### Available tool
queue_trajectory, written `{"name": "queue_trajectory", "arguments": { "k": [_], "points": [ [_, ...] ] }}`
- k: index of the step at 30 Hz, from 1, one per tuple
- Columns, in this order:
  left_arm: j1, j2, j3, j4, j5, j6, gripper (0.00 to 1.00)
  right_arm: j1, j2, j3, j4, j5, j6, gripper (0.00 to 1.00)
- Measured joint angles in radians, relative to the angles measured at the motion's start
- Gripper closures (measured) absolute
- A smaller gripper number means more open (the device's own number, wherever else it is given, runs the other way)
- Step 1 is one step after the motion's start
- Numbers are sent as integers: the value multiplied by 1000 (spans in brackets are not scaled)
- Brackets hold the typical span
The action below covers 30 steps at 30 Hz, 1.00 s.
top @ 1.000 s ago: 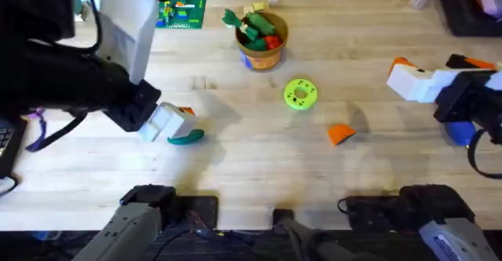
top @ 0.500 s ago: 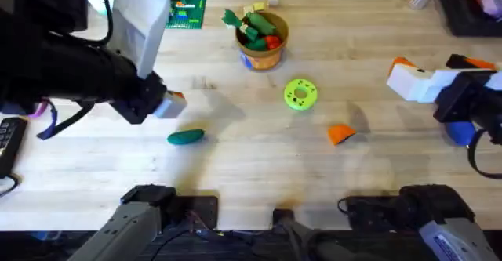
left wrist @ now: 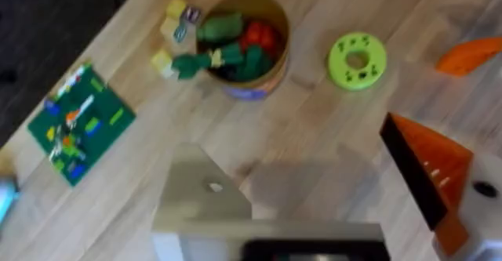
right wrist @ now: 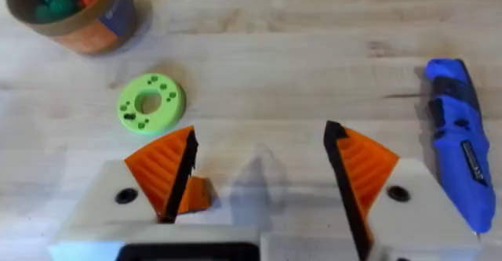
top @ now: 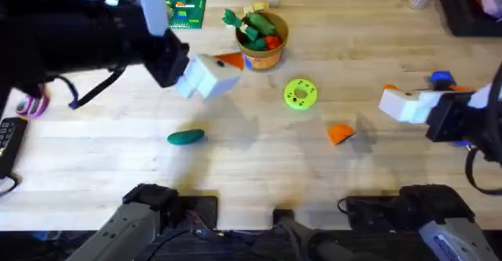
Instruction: Pick up the gripper from the table and insert it into the empty holder that is missing its gripper. Then pick up a screw, insert it into the mounting hole, and use the screwdriver to tighten it. Finally, clean up the table by picking up the vegetable and placing it into the bucket.
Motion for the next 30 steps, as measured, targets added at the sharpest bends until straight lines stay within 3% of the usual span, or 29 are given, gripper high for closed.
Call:
{"name": "queue_trajectory", "arguments": {
  "k": [5, 10, 14, 18, 21, 24, 30],
  "points": [
    [-3, 39, 0, 29, 117, -2, 8, 0, 0, 0, -144, 0, 2, 11],
    [-3, 76, 0, -22, 154, -6, 9, 0, 0, 0, -284, 0, 2, 10],
    [-3, 103, 0, 32, 172, -6, 8, 0, 0, 0, -282, 0, 2, 10],
    [-14, 120, -18, 220, 209, -7, 7, 0, 0, 0, -282, 0, 2, 10],
    [-59, 90, -112, 408, 213, -6, 7, 0, 0, 0, -282, 0, 2, 10],
    [-123, 11, -286, 603, 206, -30, 7, 0, 0, 0, -282, 0, 2, 10],
    [-248, -215, -693, 998, 148, -195, 7, 0, 0, 0, -282, 0, 2, 10]
  ]
}}
